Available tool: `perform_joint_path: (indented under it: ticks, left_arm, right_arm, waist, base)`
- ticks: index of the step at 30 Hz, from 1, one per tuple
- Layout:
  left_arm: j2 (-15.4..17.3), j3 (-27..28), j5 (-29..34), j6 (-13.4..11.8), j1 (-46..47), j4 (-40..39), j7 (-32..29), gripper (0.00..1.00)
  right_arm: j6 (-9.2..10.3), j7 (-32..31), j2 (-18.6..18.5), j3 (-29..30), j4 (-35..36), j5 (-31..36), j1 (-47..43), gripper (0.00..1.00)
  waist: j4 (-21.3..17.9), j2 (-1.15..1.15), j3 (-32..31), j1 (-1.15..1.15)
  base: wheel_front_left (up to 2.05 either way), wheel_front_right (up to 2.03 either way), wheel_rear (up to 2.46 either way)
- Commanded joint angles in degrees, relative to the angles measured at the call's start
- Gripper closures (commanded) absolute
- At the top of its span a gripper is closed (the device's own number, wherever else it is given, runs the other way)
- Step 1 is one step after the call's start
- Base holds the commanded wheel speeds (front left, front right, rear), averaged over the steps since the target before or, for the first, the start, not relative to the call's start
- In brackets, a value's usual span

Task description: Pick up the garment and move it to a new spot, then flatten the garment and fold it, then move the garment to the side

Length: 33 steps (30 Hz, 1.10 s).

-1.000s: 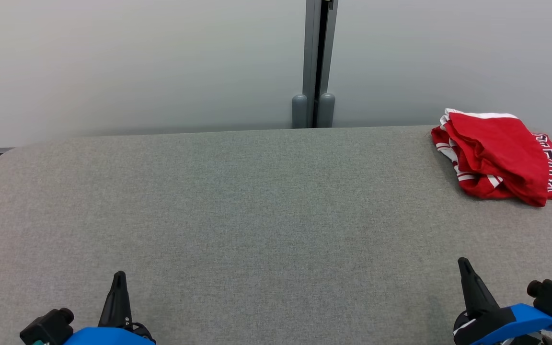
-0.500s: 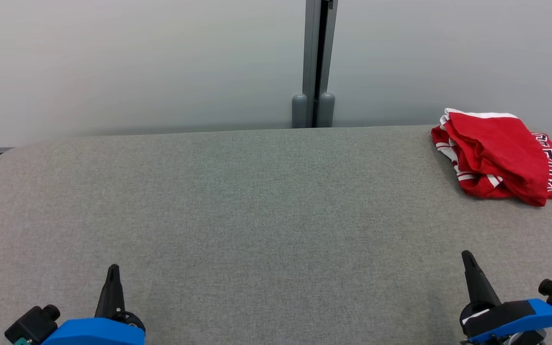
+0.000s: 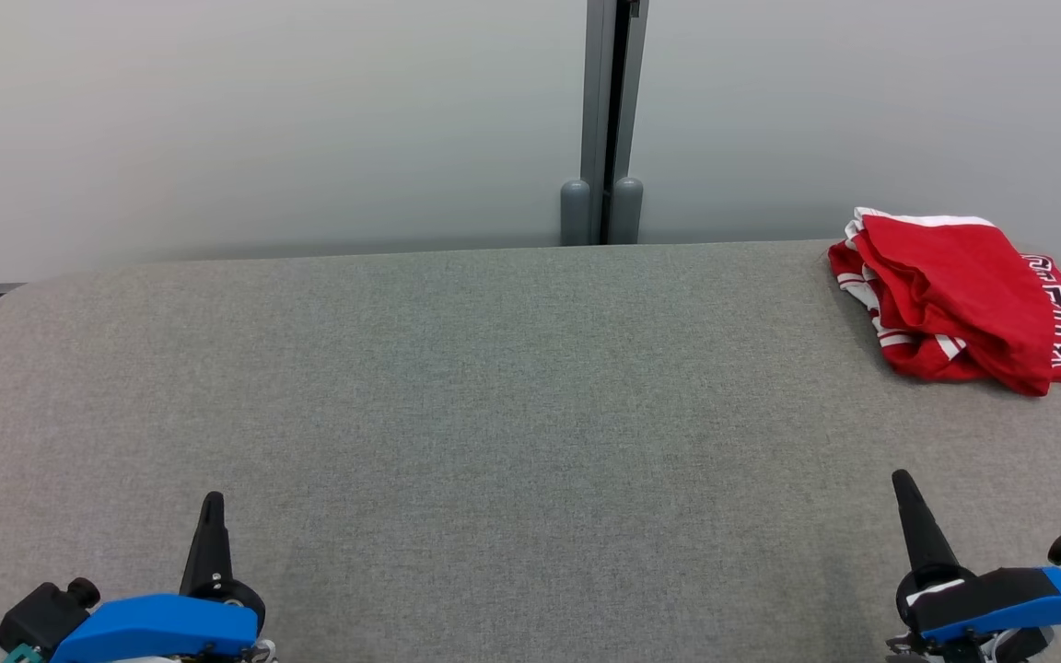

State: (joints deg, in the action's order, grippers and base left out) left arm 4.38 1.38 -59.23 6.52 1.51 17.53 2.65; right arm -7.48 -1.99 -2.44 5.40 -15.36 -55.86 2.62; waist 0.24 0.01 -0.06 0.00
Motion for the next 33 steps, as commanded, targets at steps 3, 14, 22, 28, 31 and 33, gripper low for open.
perform_joint_path:
  ticks: [3,14,22,28,31,33]
  left_arm:
    - [0.03,0.72,-2.26,0.24,1.84,-0.98,-0.58,1.00]
    - [-0.26,1.58,-8.46,0.45,2.50,-1.52,-2.33,1.00]
    - [-0.46,2.28,-12.60,0.60,3.01,-1.92,-3.56,1.00]
    - [-0.63,2.74,-15.53,0.71,3.22,-2.15,-4.34,1.00]
    - [-0.70,2.93,-16.90,0.68,3.44,-2.27,-4.75,1.00]
    - [-0.73,3.04,-17.82,0.71,3.56,-2.35,-5.03,1.00]
  right_arm:
    - [-0.01,-0.36,-0.38,0.20,0.85,-2.56,1.62,1.00]
    - [-0.01,-1.21,-0.44,0.39,0.99,-9.39,2.16,1.00]
    - [-0.01,-1.82,-0.47,0.53,1.11,-13.95,2.45,1.00]
    - [-0.01,-2.18,-0.50,0.62,1.14,-17.18,2.61,1.00]
    - [-0.01,-2.45,-0.51,0.67,1.16,-18.69,2.71,1.00]
    - [-0.02,-2.46,-0.52,0.70,1.19,-19.73,2.81,1.00]
  waist:
    - [-0.01,-0.01,0.01,0.00]
    - [-0.04,-0.01,0.04,0.00]
    - [-0.07,-0.01,0.07,0.00]
    - [-0.09,-0.01,0.09,0.00]
    - [-0.10,-0.01,0.10,0.00]
    - [-0.11,-0.01,0.11,0.00]
  base:
    - [0.00,0.00,0.00]
    - [0.00,0.00,0.00]
    - [0.00,0.00,0.00]
    - [0.00,0.00,0.00]
    - [0.00,0.00,0.00]
    - [0.00,0.00,0.00]
